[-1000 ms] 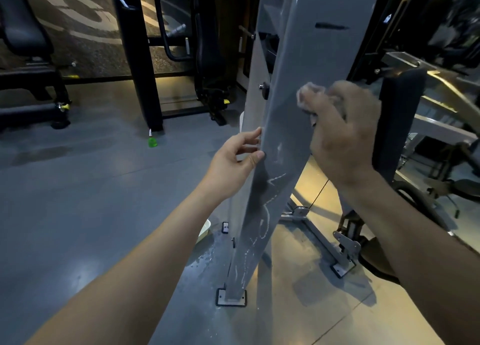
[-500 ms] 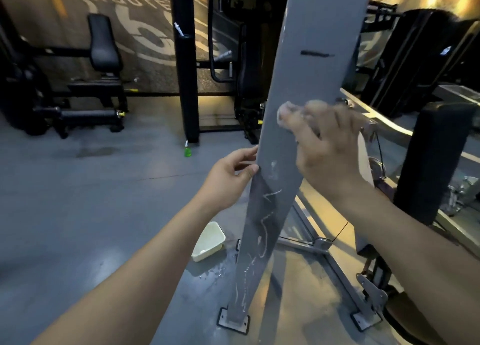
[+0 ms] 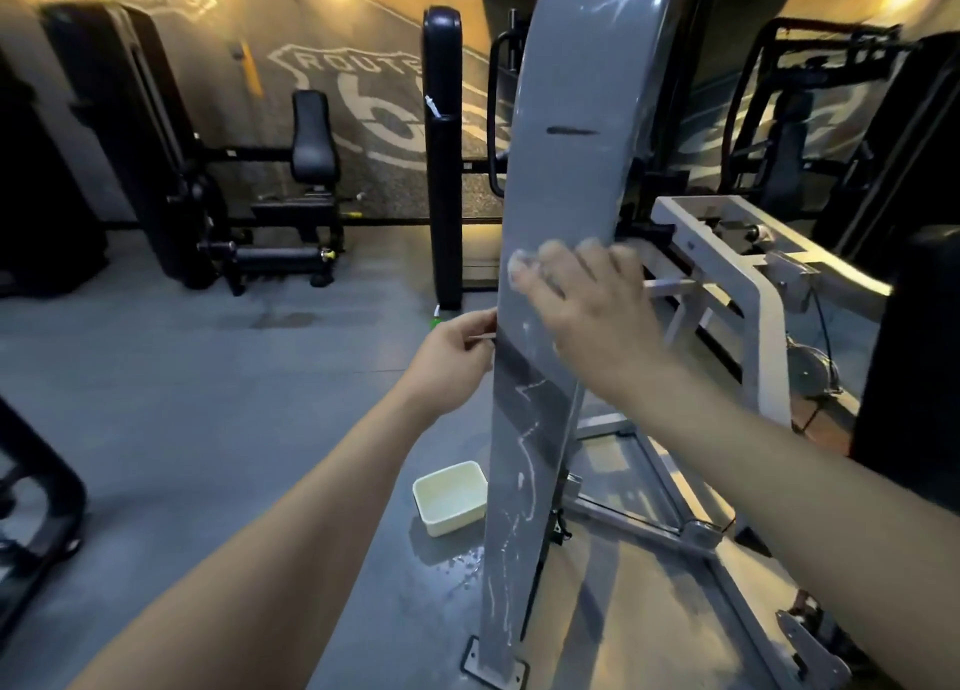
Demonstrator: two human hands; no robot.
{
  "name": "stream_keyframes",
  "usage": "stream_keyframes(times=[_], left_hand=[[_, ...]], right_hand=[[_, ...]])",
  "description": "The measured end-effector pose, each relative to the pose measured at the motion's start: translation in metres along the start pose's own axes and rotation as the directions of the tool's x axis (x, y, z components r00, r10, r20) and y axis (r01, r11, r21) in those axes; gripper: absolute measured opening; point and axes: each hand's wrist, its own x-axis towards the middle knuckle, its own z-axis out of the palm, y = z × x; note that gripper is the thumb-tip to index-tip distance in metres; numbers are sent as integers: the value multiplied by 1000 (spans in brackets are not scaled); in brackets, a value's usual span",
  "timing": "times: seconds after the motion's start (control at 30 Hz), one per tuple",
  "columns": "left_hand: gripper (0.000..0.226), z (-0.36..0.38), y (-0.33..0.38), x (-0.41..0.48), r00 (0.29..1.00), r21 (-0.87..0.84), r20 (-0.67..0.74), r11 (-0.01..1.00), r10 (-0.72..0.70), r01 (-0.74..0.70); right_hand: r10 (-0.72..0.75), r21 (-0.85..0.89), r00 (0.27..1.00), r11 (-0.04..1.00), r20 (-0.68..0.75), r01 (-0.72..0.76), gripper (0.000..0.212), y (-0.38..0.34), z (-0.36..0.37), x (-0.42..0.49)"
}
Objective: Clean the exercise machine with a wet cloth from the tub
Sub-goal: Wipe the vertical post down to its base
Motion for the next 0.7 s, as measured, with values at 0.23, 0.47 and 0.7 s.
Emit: stream_keyframes(times=[0.23, 0.47, 0.7], left_hand=[[62, -4, -12, -4, 999, 5, 14, 999, -45, 44], [62, 6, -23, -9, 997, -99, -51, 994, -52, 47], [53, 4, -36, -11, 995, -99, -51, 992, -82, 77]], right_hand=[[-158, 34, 975, 987, 156, 155, 40, -6, -6, -47], [-11, -36, 997, 999, 73, 14, 42, -16, 7, -41], [-95, -23, 985, 995, 141, 99, 49, -11, 0, -47]])
